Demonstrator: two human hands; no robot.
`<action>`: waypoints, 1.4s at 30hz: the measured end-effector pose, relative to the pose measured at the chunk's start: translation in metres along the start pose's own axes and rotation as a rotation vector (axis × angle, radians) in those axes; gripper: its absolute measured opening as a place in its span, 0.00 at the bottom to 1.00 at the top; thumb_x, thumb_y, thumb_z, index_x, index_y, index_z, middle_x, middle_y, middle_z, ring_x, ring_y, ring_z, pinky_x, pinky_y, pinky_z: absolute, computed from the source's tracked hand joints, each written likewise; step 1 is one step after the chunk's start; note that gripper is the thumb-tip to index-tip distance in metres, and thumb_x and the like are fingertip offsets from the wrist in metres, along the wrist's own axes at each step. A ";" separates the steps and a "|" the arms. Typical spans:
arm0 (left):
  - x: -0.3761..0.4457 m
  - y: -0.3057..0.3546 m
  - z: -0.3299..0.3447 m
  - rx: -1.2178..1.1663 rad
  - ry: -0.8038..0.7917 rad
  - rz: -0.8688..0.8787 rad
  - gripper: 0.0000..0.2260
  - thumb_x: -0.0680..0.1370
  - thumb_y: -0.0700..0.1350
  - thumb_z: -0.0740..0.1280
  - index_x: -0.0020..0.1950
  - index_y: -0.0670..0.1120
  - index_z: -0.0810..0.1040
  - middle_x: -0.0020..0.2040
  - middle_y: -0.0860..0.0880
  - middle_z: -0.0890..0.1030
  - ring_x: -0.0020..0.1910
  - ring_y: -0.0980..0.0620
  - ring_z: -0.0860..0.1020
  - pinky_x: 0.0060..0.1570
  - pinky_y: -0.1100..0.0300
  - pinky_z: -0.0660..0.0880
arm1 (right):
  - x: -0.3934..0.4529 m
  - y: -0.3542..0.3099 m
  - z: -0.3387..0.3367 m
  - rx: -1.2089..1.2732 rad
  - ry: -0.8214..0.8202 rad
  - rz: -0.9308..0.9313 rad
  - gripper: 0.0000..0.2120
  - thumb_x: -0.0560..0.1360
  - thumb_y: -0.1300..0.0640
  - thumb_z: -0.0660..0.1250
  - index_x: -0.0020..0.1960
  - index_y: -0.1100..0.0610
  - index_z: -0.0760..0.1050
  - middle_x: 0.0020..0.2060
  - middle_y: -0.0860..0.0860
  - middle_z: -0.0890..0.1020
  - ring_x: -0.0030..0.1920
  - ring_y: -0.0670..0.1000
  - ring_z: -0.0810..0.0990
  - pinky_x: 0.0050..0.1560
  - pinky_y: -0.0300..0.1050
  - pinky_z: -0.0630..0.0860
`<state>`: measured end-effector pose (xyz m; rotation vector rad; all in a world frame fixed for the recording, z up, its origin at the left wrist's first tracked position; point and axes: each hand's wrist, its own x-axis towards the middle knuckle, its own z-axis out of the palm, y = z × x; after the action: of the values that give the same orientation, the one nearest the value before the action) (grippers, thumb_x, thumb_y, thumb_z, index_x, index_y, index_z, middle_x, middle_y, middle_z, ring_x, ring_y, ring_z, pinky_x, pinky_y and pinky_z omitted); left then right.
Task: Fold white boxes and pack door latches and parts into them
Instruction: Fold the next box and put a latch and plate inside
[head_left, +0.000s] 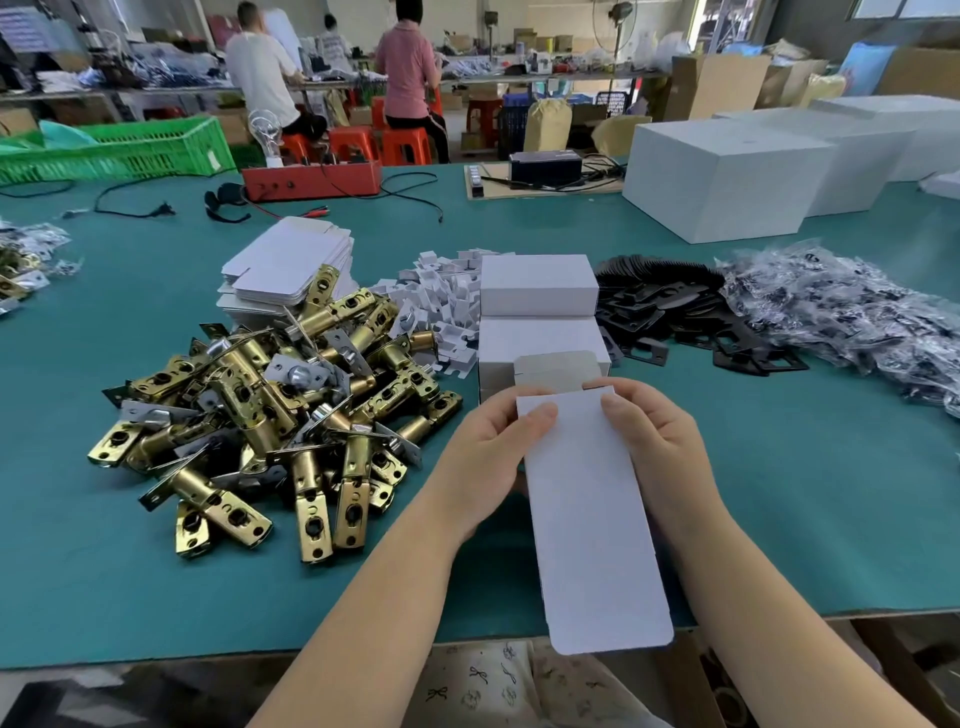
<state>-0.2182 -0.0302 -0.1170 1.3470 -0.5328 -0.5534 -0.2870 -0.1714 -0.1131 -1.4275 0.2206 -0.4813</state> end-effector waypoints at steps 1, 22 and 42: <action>-0.001 0.001 0.000 0.017 0.007 -0.004 0.07 0.74 0.51 0.65 0.43 0.59 0.83 0.41 0.53 0.83 0.40 0.56 0.81 0.37 0.60 0.78 | 0.000 0.000 0.000 -0.008 -0.009 0.001 0.07 0.70 0.51 0.64 0.43 0.50 0.81 0.40 0.52 0.82 0.41 0.53 0.77 0.44 0.53 0.75; 0.000 0.004 -0.012 -0.375 -0.164 0.035 0.14 0.72 0.40 0.67 0.55 0.50 0.84 0.54 0.46 0.84 0.51 0.45 0.82 0.45 0.51 0.80 | 0.016 0.002 -0.014 0.528 0.204 -0.072 0.11 0.70 0.50 0.64 0.48 0.56 0.76 0.40 0.46 0.86 0.40 0.45 0.84 0.40 0.39 0.81; 0.003 0.001 -0.010 -0.321 0.248 0.138 0.21 0.60 0.46 0.74 0.53 0.48 0.79 0.47 0.46 0.84 0.43 0.43 0.83 0.34 0.55 0.80 | 0.013 0.009 -0.014 0.043 0.279 -0.087 0.22 0.75 0.52 0.70 0.65 0.50 0.67 0.35 0.45 0.84 0.31 0.43 0.79 0.28 0.36 0.75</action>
<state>-0.2091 -0.0247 -0.1171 1.0452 -0.3150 -0.3353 -0.2800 -0.1891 -0.1220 -1.3290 0.3707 -0.7539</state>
